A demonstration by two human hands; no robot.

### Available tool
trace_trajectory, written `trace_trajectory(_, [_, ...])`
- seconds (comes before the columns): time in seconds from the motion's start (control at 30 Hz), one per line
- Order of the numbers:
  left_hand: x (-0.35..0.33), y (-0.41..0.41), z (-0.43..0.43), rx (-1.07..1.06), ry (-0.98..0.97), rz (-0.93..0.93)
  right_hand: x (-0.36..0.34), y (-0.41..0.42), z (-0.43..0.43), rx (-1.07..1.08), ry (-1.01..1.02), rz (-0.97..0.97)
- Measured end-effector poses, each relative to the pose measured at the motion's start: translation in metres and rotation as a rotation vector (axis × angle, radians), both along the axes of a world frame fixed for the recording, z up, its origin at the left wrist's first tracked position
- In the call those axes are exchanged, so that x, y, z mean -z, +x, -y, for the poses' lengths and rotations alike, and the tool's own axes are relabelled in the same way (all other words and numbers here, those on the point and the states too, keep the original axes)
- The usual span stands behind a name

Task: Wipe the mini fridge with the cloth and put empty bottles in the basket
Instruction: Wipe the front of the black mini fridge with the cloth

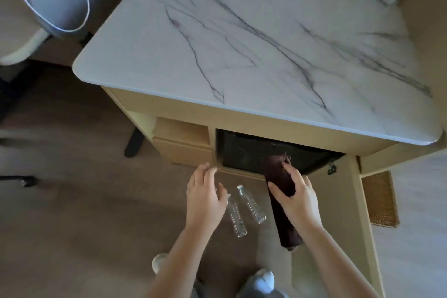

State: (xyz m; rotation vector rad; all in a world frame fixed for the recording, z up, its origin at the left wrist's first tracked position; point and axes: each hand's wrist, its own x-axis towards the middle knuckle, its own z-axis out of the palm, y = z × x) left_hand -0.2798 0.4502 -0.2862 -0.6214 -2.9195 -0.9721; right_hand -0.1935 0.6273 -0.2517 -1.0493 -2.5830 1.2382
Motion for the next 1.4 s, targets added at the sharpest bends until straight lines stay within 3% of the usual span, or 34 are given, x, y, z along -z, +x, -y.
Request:
trace_trajectory(0.57, [0.230, -0.082, -0.062, 0.125, 0.106, -0.094, 0.245, -0.061, -0.035, 0.119, 0.107, -0.226])
trace_trajectory(0.83, [0.324, -0.125, -0.094, 0.079, 0.218, -0.179, 0.351, -0.094, -0.043, 0.146, 0.316, -0.510])
trace_trajectory(1.2, [0.351, -0.136, -0.120, 0.105, 0.290, -0.352, 0.410, -0.122, -0.058, 0.128, 0.420, -0.861])
trace_trajectory(1.4, [0.342, -0.123, -0.135, 0.052, 0.218, -0.651, 0.405, -0.112, -0.075, 0.165, 0.471, -0.996])
